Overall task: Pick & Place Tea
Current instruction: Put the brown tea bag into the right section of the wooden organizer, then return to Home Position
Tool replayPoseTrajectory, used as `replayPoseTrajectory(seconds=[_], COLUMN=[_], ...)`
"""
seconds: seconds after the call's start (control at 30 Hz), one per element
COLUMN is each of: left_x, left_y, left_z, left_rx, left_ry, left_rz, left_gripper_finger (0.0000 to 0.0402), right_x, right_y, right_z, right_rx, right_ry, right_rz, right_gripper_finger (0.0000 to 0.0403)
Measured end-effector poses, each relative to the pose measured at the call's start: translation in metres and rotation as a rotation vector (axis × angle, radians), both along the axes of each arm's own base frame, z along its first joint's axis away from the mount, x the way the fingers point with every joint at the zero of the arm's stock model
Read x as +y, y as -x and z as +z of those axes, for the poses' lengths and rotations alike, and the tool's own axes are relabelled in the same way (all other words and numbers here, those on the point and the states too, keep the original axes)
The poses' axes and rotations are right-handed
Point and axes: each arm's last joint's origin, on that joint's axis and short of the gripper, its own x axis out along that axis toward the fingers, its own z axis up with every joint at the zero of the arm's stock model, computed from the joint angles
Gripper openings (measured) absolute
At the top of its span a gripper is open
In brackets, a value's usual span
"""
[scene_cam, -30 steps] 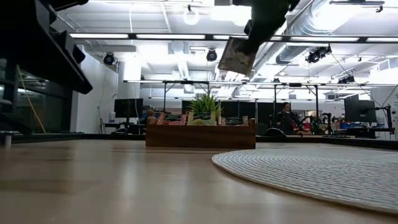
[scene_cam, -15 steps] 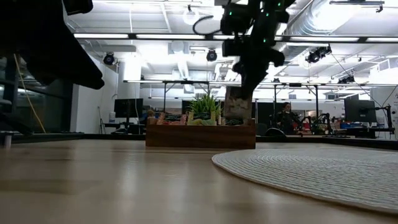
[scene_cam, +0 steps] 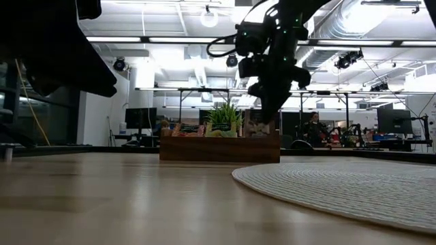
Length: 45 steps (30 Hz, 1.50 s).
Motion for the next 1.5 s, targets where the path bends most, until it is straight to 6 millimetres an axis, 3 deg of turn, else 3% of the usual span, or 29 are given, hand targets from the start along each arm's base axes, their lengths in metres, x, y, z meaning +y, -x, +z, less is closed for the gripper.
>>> replayPoseTrajectory(seconds=[0.53, 0.93, 1.07, 1.23, 1.37, 1.5], left_x=[0.002, 0.003, 0.006, 0.013, 0.026, 0.044], left_y=[-0.001, -0.001, 0.001, 0.007, 0.019, 0.040], left_z=[0.002, 0.003, 0.009, 0.030, 0.053, 0.074], left_rx=[-0.056, -0.103, -0.137, -0.185, -0.194, -0.188], left_ry=[0.004, -0.011, -0.037, -0.098, -0.199, -0.307], left_rz=[0.084, 0.145, 0.180, 0.176, 0.159, 0.172], left_gripper_finger=[0.0092, 0.0092, 0.0092, 0.0092, 0.0092, 0.0092], right_x=[-0.003, -0.003, 0.000, 0.007, 0.015, 0.020], right_y=[-0.008, -0.006, 0.001, 0.023, 0.054, 0.102], right_z=[-0.017, -0.014, 0.005, 0.051, 0.092, 0.104], right_rx=[0.023, 0.026, -0.014, -0.140, -0.297, -0.448], right_ry=[0.014, 0.006, 0.003, 0.001, -0.045, -0.097], right_rz=[-0.008, -0.071, -0.084, -0.127, -0.156, -0.227], right_gripper_finger=[0.0013, 0.0132, 0.0171, 0.0187, 0.0188, 0.0188])
